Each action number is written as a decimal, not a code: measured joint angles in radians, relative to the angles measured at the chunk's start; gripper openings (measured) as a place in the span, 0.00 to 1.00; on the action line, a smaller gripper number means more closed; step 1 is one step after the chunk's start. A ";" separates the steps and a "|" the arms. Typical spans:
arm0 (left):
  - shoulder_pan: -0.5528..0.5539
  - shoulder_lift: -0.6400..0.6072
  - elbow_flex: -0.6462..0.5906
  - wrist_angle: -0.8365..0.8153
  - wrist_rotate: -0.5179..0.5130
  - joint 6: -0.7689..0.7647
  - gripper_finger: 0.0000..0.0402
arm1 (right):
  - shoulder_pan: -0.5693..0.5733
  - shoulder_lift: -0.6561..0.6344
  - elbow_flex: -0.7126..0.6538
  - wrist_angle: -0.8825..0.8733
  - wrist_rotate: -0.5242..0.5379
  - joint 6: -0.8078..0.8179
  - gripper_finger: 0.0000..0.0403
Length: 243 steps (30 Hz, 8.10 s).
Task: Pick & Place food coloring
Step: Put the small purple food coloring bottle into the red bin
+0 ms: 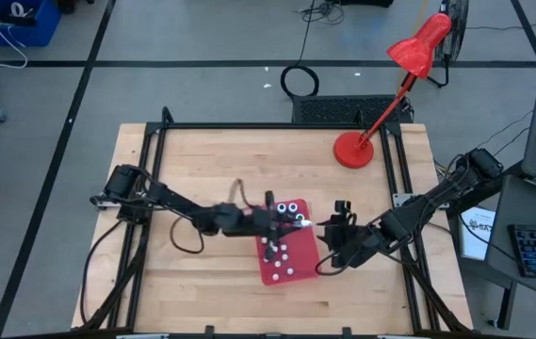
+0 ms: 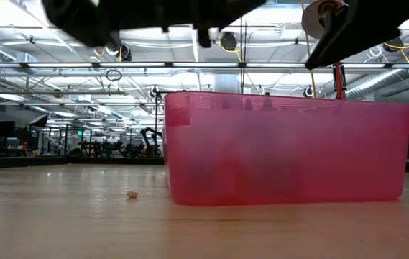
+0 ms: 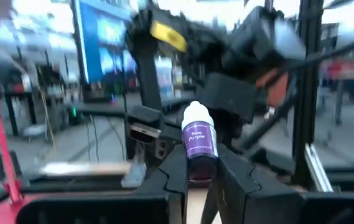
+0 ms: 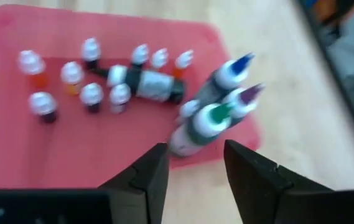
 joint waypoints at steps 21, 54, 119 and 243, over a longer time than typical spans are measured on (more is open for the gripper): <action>-0.025 0.002 -0.168 0.407 0.088 0.216 0.13 | -0.290 -0.001 -0.342 1.587 -0.451 -0.588 0.33; -0.009 0.002 -0.168 0.400 0.096 0.174 0.13 | -0.333 0.180 -0.281 1.707 -0.648 -0.492 0.21; -0.047 0.004 -0.167 0.286 0.073 0.122 0.12 | -0.157 0.091 0.063 0.616 -0.207 -0.617 0.23; -0.051 0.002 -0.168 0.247 0.077 0.099 0.12 | -0.118 0.073 0.062 0.635 -0.197 -0.587 0.38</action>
